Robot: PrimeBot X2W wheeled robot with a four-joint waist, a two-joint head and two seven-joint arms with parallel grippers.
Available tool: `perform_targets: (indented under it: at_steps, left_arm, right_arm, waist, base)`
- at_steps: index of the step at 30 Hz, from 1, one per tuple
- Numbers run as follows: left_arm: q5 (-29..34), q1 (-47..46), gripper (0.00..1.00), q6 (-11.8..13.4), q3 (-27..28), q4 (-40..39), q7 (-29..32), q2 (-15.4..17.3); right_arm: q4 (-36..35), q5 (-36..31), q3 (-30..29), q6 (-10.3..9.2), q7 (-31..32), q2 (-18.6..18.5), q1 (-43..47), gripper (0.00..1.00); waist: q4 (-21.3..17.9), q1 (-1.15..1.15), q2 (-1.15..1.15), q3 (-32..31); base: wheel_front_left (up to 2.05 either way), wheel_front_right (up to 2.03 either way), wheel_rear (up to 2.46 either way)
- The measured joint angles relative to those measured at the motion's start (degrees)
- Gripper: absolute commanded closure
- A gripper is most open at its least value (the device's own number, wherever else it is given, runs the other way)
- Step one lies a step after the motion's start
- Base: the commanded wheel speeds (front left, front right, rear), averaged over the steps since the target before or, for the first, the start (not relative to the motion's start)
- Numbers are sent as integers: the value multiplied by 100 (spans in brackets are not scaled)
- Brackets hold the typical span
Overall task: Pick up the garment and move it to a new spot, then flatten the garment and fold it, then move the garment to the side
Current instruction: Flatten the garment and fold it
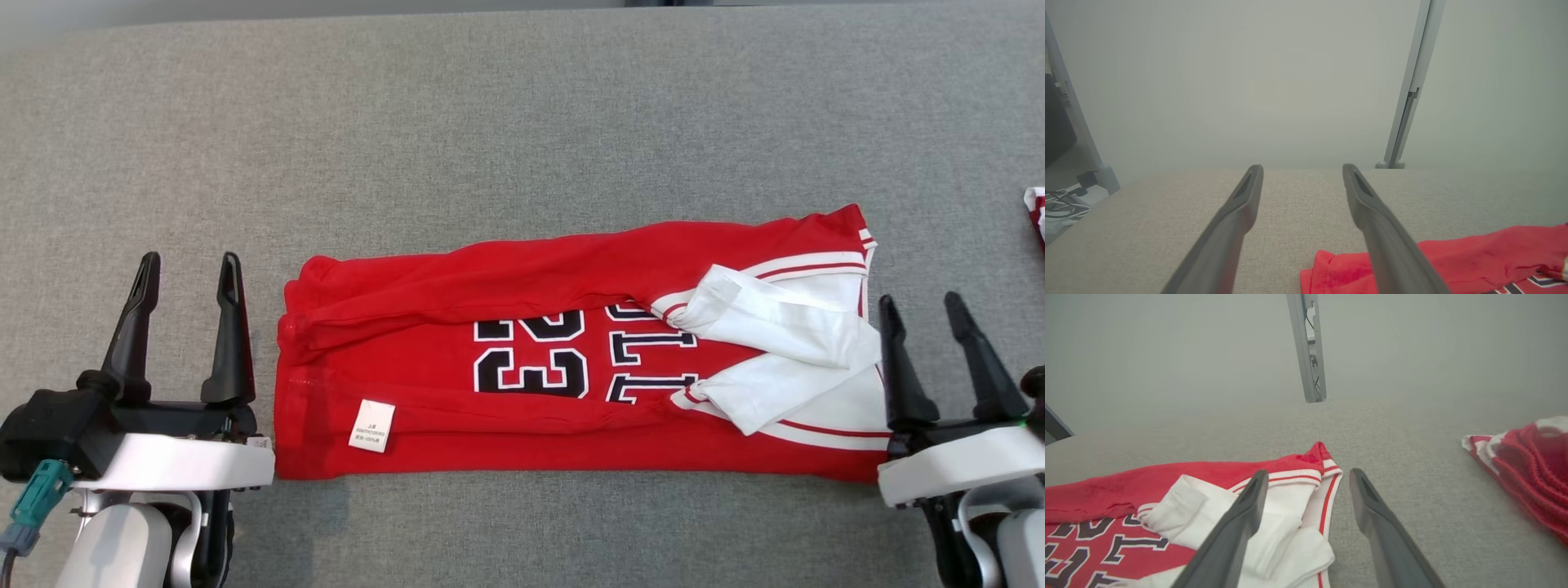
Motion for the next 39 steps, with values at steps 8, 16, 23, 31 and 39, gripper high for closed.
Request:
perform_targets:
  at_steps: [8,16,23,31,39]
  left_arm:
    - [49,-76,0,-40,-113,35,0,-35]
    - [48,-151,0,-41,-123,51,1,-14]
    - [47,-179,0,-40,-126,58,1,-9]
    - [41,-220,0,-63,-100,98,1,2]
    - [41,-261,0,-112,-68,180,0,-10]
  right_arm:
    - [1134,261,383,0,-76,70,-247,0]
    - [1896,541,649,0,7,135,-698,0]
    - [2091,825,915,3,-111,55,-931,100]
    - [2172,1013,677,13,-420,-282,-1048,100]
    - [2205,1115,166,8,-563,-878,-792,100]
  waist:
    - [37,0,0,180]
    - [1,0,0,279]
    - [-24,0,0,319]
    - [-77,0,0,402]
    - [-94,0,0,392]
  base:
    - [0,0,0]
    - [0,0,0]
    - [0,0,0]
    - [0,0,0]
    - [0,0,0]
